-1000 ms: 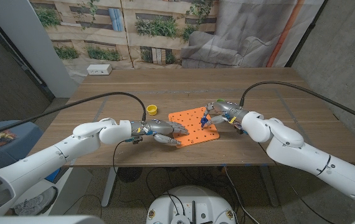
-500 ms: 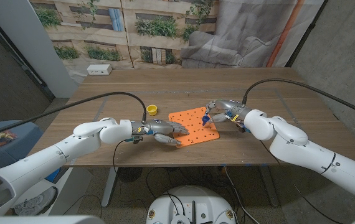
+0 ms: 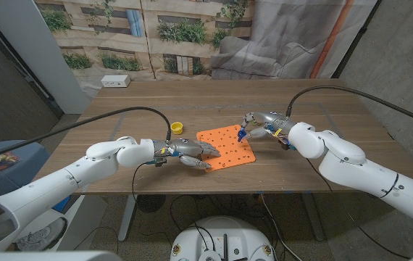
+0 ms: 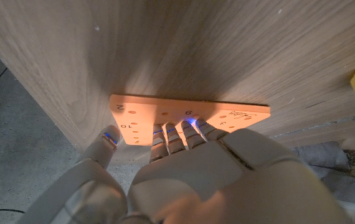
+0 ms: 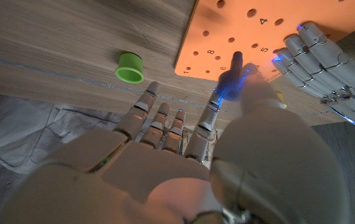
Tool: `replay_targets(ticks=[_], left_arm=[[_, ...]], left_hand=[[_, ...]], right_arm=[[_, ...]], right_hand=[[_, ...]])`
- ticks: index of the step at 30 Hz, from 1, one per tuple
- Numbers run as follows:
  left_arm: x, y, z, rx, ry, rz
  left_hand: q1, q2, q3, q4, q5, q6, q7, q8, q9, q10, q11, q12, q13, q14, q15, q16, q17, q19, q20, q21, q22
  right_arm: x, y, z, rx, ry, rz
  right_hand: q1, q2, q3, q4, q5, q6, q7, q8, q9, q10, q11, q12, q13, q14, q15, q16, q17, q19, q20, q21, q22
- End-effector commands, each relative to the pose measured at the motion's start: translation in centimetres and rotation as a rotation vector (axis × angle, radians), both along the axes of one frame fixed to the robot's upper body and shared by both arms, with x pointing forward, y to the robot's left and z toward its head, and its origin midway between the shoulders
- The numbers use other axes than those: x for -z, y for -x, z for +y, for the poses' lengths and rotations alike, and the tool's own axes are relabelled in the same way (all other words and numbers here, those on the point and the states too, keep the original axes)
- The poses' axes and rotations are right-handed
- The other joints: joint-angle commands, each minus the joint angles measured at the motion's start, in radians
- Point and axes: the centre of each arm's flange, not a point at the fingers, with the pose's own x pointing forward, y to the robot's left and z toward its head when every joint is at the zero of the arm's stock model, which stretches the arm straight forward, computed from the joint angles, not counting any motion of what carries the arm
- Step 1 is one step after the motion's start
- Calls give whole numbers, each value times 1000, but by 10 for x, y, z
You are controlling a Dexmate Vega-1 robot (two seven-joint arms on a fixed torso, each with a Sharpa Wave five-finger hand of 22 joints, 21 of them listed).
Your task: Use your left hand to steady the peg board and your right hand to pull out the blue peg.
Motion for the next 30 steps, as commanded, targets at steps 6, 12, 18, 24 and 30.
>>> replay_targets(ticks=[6, 12, 18, 24, 30], left_arm=[[-12, 0, 1, -5, -11, -32], [-12, 4, -1, -3, -7, -36], [-12, 7, -1, -3, 0, -43], [-13, 8, -1, -5, 3, -51], [-13, 8, -1, -5, 8, -56]], left_hand=[[11, 79, 2, -3, -1, 10, 4, -1, 5, 17, 14, 5, 2, 12, -72, 4, 5, 6, -164, 3, 2], [11, 79, 2, -3, -1, 12, 4, 0, 5, 18, 14, 5, 2, 12, -72, 4, 5, 7, -164, 2, 2], [11, 79, 2, -3, -1, 12, 5, -1, 5, 18, 12, 5, 2, 13, -72, 4, 5, 7, -164, 2, 2], [11, 80, 2, -3, -1, 14, 5, 0, 5, 18, 12, 4, 2, 13, -73, 4, 5, 7, -163, 2, 2], [11, 80, 2, -3, -1, 16, 5, 0, 5, 18, 15, 4, 2, 12, -73, 4, 5, 8, -163, 2, 2]], right_arm=[[-22, 5, -15, 10, -3, -25], [-29, 5, -21, 30, 0, -39], [-36, 4, -30, 57, 12, -45], [-41, 1, -36, 83, 29, -51], [-46, -4, -46, 124, 44, -54]], right_hand=[[-21, 10, -7, 4, 7, 68, -24, 27, 11, 4, 2, -5, 2, -6, 4, 2, 3, 5, 3, -1, 2], [-24, 11, -8, 5, 7, 69, -24, 26, 11, 4, 4, -5, 2, -4, 4, 3, 3, 5, 1, 0, 2], [-27, 12, -11, 6, 7, 67, -23, 25, 11, 3, 5, -6, 2, -4, 5, 3, 4, 6, 1, 0, 2], [-30, 12, -13, 7, 8, 66, -23, 25, 10, 6, 7, -5, 2, -4, 4, 3, 4, 6, 1, 0, 2], [-32, 13, -15, 7, 8, 65, -23, 24, 10, 9, 6, -5, 2, -3, 4, 3, 5, 6, 1, 0, 2]])
